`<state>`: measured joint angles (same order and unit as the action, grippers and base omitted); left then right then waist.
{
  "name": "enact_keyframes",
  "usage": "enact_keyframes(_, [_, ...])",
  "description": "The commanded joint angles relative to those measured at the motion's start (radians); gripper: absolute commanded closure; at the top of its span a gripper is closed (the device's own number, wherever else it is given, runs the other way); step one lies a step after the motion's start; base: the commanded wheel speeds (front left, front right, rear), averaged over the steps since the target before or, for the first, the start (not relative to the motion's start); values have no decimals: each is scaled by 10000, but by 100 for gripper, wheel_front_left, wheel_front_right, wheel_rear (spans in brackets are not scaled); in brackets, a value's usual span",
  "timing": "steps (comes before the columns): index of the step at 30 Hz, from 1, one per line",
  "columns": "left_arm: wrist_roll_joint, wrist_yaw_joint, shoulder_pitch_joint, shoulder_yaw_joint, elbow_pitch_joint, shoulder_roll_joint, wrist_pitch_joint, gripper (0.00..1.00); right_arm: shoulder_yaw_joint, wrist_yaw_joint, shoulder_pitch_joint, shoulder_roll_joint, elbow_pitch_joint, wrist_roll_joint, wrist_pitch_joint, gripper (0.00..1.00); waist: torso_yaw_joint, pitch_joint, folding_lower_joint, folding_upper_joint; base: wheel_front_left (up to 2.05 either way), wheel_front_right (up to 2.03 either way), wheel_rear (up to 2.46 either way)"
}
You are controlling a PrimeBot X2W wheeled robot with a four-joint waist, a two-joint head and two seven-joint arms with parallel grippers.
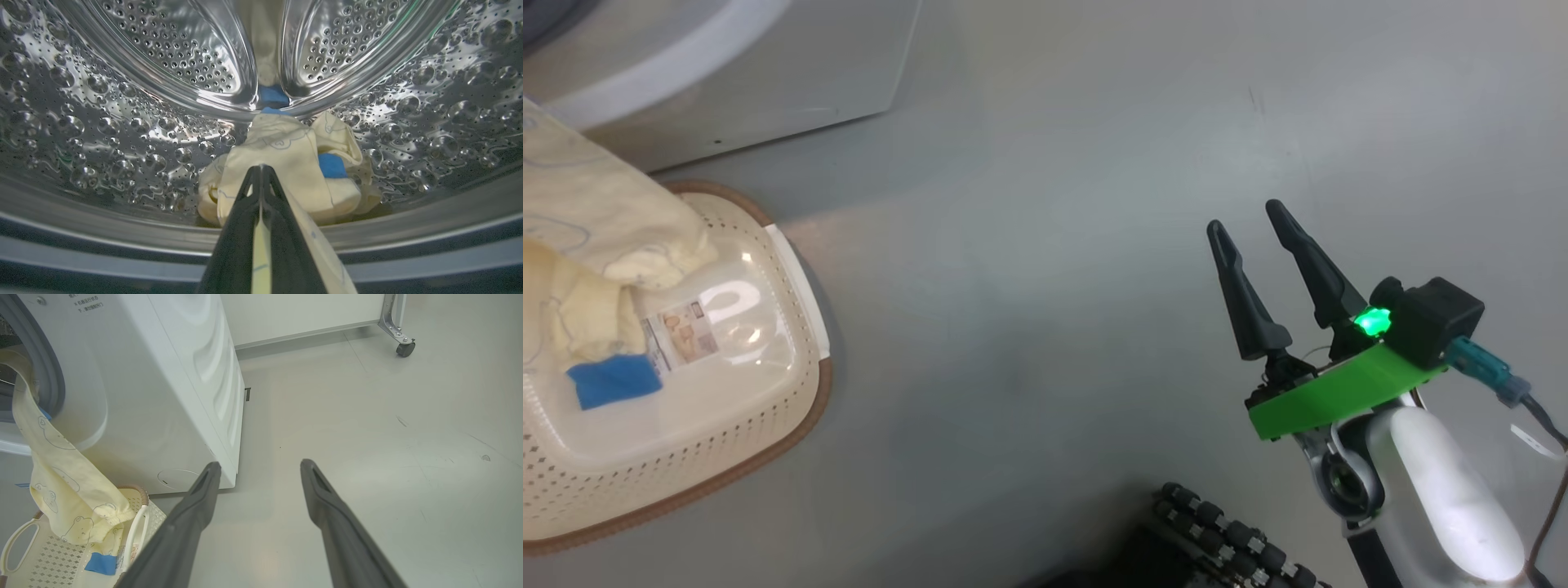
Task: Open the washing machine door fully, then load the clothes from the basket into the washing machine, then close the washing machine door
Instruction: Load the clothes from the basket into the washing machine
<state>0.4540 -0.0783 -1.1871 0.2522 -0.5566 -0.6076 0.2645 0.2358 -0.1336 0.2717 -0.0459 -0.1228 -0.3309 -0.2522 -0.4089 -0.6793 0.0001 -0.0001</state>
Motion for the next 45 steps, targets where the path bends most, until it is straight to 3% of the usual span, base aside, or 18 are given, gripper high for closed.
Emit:
enact_keyframes(1, [-203,52,-764,-373,314,-746,-357,100,164,29,45,-43,285,-122,-94,0,-112,-175,-1,1,0,0,0])
enact_keyframes(7, [-968,169,-1588,-125,-179,-1107,-1960,100,228,29,249,-43,263,-278,-94,0,-265,-576,-1,1,0,0,0])
enact_keyframes(13, [-1375,-73,-2472,-138,-959,-1207,-3299,100,272,29,407,-43,255,-400,-95,0,-432,-926,-1,1,0,0,0])
enact_keyframes(21, [-687,124,-2781,-350,-2562,-719,-2915,100,286,29,424,-43,115,-438,-95,0,-346,-984,-1,1,0,0,0])
enact_keyframes(22, [-594,161,-2794,-363,-2719,-651,-2776,81,286,29,438,-43,91,-421,-95,0,-318,-978,-1,1,0,0,0])
enact_keyframes(23, [-539,202,-2813,-360,-2810,-598,-2731,27,276,29,457,-43,66,-402,-95,0,-289,-971,-1,1,0,0,0])
enact_keyframes(24, [-476,211,-2825,-375,-2899,-543,-2692,0,259,29,482,-43,51,-381,-95,0,-256,-964,-1,1,0,0,0])
enact_keyframes(35, [-79,162,-2328,-407,-3147,-55,-2781,0,1,29,599,-43,9,-143,-95,0,121,-733,-1,1,0,0,0])
enact_keyframes(45, [278,-282,-475,-546,-2153,523,-3735,0,-443,29,472,-43,69,194,-95,0,568,-208,-1,1,0,0,0])
